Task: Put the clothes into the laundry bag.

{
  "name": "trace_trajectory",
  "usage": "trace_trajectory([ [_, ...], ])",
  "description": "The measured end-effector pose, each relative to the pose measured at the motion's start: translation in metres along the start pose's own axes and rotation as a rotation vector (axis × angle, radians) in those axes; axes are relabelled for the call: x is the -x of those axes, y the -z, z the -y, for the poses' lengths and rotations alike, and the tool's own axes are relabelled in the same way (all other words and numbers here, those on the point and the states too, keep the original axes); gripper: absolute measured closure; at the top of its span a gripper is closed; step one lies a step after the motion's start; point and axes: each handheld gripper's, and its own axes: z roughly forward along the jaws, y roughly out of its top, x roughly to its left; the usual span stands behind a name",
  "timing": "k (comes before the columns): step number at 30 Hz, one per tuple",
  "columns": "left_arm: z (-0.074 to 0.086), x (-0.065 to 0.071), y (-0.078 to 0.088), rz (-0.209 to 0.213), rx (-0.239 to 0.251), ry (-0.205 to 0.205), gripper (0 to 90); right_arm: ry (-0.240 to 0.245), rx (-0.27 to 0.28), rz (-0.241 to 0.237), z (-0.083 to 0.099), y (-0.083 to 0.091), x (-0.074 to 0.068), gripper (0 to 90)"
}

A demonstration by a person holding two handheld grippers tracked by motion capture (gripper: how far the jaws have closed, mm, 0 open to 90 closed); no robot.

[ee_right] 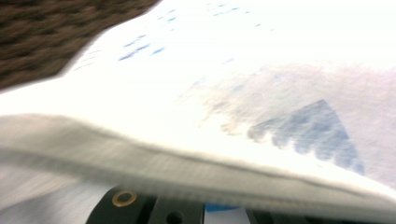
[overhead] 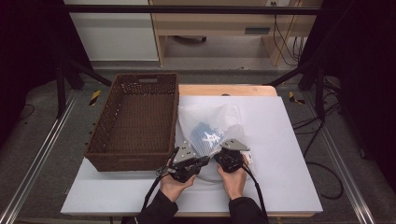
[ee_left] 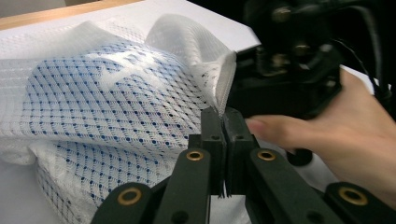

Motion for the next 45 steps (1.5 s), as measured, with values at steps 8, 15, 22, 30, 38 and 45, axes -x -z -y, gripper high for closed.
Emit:
trace_trajectory([
  [8,0.009,0.0,-0.006,0.007,-0.022,0.006,88.4,0.023,-0.047,-0.028,0.004,0.0,0.009,78.1],
  [15,0.012,0.0,-0.008,0.003,-0.04,0.003,88.3,0.022,-0.025,-0.14,0.011,0.05,0.018,70.3],
  [22,0.02,0.0,-0.023,0.006,-0.126,-0.001,83.7,0.028,0.037,-0.138,0.015,0.099,0.036,69.4],
  [30,0.014,0.0,0.002,-0.066,-0.156,-0.05,57.3,0.031,-0.118,0.013,0.026,0.06,0.06,68.3],
  [38,0.051,-0.019,0.037,-0.191,-0.179,0.03,57.0,0.003,-0.189,0.06,0.038,0.068,0.073,68.5],
  [45,0.064,-0.029,0.031,-0.217,-0.194,0.105,62.9,-0.049,-0.121,0.097,0.034,0.076,0.091,60.1],
])
